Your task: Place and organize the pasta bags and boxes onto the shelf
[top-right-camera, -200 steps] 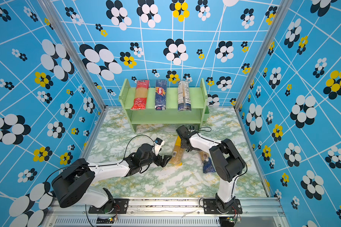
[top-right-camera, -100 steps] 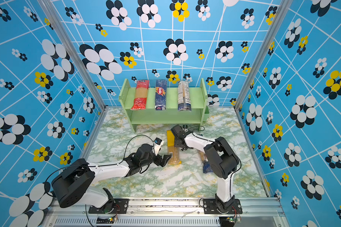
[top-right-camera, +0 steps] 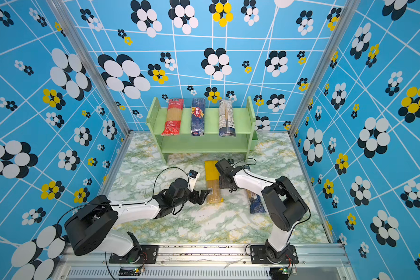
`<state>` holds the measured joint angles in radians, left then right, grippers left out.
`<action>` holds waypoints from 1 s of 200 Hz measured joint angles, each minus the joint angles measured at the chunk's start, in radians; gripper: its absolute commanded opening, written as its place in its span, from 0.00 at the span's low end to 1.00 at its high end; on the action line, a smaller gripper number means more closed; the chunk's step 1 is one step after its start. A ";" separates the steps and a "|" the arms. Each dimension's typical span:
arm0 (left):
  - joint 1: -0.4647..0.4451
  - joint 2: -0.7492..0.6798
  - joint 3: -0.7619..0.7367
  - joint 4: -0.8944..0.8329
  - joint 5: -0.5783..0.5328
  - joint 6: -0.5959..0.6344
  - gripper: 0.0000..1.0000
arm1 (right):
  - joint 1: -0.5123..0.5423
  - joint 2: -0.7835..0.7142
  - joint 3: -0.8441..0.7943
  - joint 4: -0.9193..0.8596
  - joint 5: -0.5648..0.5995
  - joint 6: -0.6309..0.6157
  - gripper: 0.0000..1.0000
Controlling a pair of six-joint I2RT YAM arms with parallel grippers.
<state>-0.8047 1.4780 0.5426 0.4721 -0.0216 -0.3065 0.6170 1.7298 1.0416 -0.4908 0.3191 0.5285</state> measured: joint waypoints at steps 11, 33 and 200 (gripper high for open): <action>0.000 0.000 -0.007 0.000 -0.007 -0.006 0.99 | 0.003 -0.005 -0.015 -0.005 -0.012 -0.006 0.87; 0.000 -0.002 -0.018 -0.001 -0.021 -0.015 0.99 | 0.018 -0.005 -0.032 -0.011 -0.042 -0.026 0.86; 0.000 -0.060 -0.111 0.015 -0.062 -0.032 0.99 | 0.118 -0.028 0.019 0.069 -0.173 -0.126 0.86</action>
<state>-0.8047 1.4181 0.4316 0.4870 -0.0837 -0.3389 0.7353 1.7016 1.0611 -0.4221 0.1463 0.4023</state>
